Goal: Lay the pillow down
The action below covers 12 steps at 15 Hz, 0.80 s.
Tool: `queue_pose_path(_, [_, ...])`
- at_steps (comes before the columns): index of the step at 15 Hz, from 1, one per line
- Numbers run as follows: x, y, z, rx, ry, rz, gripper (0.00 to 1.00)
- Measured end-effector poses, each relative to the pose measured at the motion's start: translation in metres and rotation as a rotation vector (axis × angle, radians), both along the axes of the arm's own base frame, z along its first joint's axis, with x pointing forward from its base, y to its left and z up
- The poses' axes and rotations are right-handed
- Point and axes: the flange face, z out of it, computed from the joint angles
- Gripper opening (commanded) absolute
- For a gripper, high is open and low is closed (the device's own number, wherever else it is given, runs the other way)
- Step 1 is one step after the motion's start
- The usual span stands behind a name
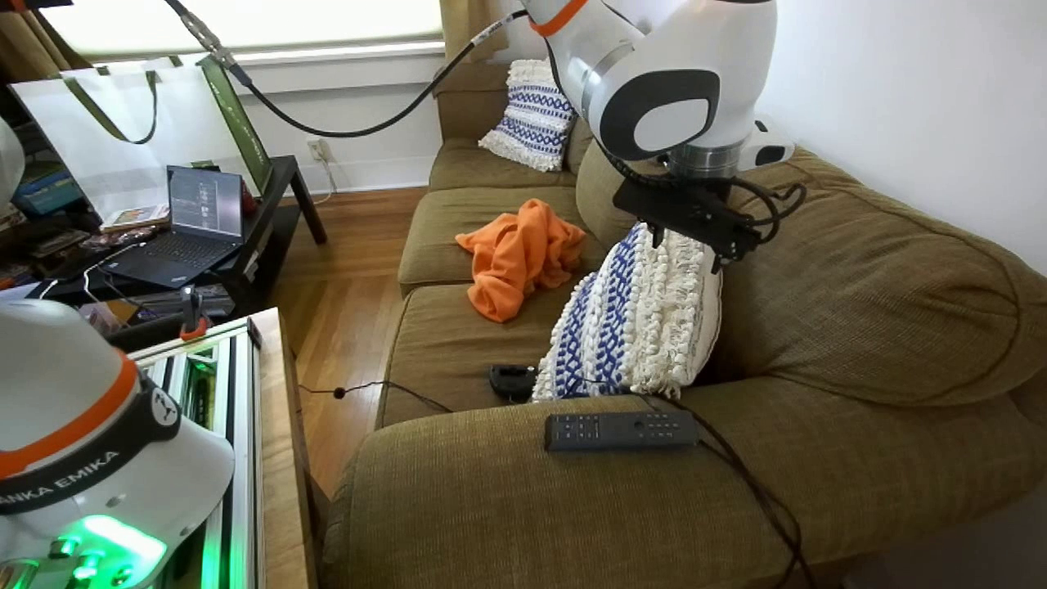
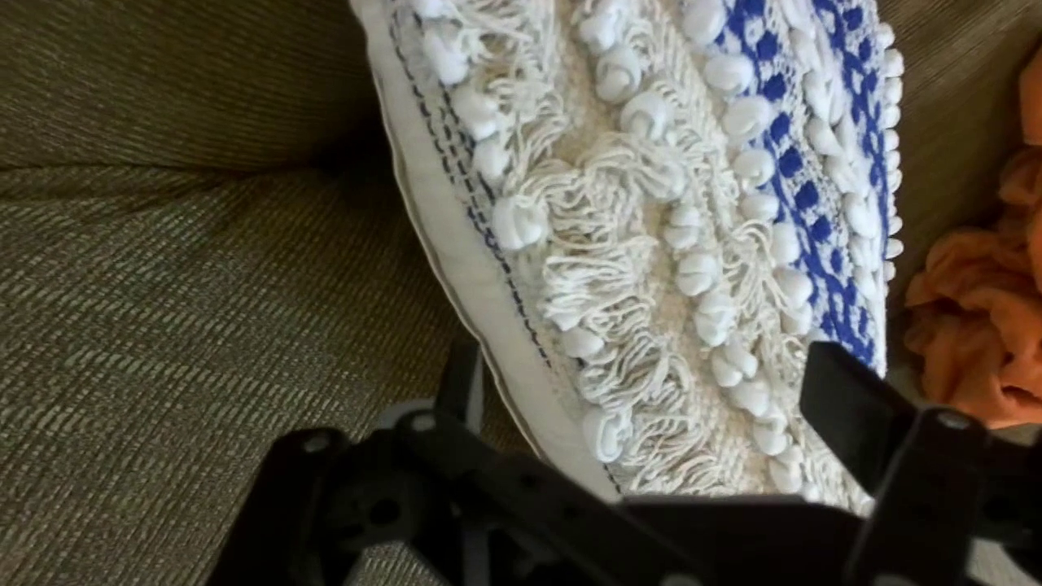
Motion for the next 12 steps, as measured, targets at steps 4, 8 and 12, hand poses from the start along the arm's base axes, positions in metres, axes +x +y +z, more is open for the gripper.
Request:
queue_pose_path(4, [0.003, 0.003, 0.001, 0.003, -0.006, 0.006, 1.00])
queue_pose_path(8, [0.003, 0.004, 0.001, -0.004, -0.006, 0.014, 1.00])
queue_pose_path(12, [0.009, 0.004, -0.010, -0.027, -0.002, 0.052, 1.00])
